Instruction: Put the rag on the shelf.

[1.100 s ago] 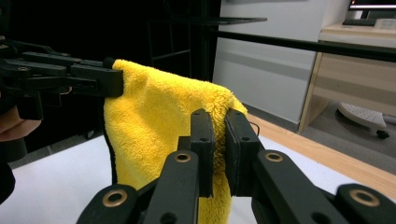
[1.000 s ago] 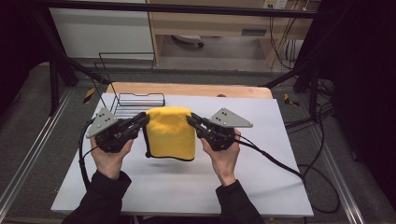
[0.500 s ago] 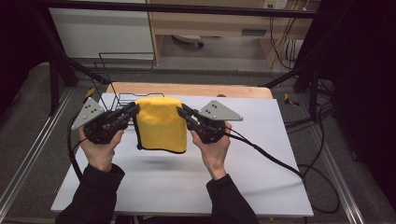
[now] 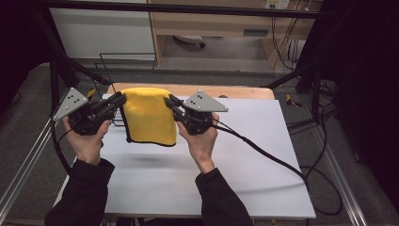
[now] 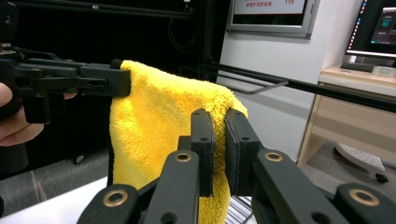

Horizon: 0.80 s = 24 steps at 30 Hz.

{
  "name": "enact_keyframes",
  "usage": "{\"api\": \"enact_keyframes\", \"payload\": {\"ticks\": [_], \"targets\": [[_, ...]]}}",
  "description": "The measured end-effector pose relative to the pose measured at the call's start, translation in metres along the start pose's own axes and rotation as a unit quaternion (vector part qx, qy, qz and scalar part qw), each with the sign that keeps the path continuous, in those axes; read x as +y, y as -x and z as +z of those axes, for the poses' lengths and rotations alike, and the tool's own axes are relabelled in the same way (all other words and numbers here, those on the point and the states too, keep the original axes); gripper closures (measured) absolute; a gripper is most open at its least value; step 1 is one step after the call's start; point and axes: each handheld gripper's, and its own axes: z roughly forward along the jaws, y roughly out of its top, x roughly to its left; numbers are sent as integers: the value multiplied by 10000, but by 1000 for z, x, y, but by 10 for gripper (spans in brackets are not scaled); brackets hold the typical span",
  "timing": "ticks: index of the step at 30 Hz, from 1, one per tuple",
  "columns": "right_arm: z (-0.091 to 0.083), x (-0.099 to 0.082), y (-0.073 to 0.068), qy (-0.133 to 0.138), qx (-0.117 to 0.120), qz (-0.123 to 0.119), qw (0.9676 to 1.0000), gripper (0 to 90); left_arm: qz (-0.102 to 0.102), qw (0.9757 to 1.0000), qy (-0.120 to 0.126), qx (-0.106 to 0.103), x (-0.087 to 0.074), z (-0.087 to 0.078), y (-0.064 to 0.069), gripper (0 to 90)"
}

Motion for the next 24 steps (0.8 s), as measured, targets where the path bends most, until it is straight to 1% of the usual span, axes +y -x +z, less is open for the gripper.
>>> {"api": "enact_keyframes", "payload": {"ticks": [3, 5, 7, 12, 15, 18, 21, 24], "targets": [[7, 4, -1, 32, 1, -2, 10000, 834, -6, 10000, 39, 64, 4, -1, -6, 806], [12, 6, -2, 66, -2, -20, 10000, 834, -67, 9999, 77, 49, 7, -1, -10, 807], [16, 9, -2, 90, -5, 4, 10000, 834, -78, 9999, 112, 73, 10, -1, -14, 807], [25, 17, -2, 164, -4, -34, 9999, 835, -56, 9997, 198, 148, 18, -1, -21, 807], [28, 22, -2, 217, -24, -79, 9997, 835, -35, 9996, 238, 170, 23, 0, -24, 807], [32, 27, -2, 275, -40, -61, 9996, 835, -48, 9994, 289, 177, 28, 0, -28, 807], [36, 31, -1, 336, -65, -77, 9994, 835, 12, 9992, 334, 206, 33, 0, -30, 807], [39, 36, -2, 405, -70, -112, 9991, 836, 3, 9990, 387, 223, 39, -1, -33, 808]]}}
